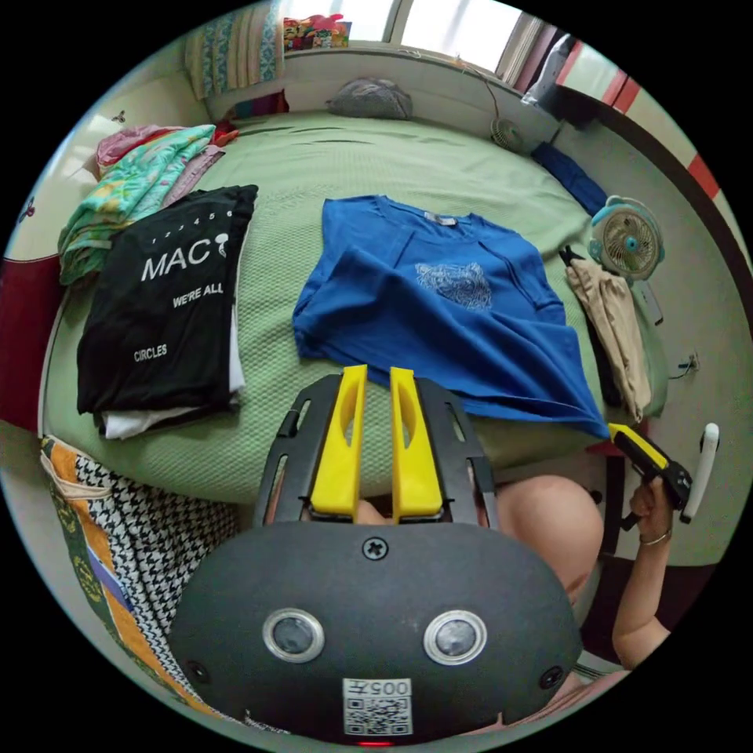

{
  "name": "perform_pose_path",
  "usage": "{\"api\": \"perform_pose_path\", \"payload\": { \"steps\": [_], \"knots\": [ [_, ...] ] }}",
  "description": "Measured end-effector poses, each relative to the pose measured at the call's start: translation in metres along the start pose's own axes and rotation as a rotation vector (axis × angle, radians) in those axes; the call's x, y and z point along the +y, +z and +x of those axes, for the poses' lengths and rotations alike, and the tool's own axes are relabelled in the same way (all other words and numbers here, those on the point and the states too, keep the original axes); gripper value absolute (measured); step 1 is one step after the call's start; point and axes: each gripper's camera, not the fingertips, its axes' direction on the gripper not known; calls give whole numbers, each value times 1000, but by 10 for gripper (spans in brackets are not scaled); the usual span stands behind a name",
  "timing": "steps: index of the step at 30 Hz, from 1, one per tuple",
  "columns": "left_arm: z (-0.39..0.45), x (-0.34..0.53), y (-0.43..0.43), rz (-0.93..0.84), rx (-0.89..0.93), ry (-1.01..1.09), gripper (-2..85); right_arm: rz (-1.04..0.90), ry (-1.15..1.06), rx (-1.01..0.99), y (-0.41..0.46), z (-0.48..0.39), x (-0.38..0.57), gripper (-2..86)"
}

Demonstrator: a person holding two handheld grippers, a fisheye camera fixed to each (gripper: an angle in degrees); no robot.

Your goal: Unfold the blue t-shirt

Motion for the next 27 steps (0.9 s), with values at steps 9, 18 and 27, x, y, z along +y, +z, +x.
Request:
{"api": "perform_pose_path", "payload": {
  "steps": [9,18,27],
  "knots": [
    [-11,-2,10,74,-95,27,138,-25,1,85,18,2,-3,-17],
    [-17,2,32,-22,-72,37,119,-70,22,84,38,0,-11,-17],
    [-13,43,4,-37,-38,16,43,-74,28,53,27,2,-4,-17]
  ]
}}
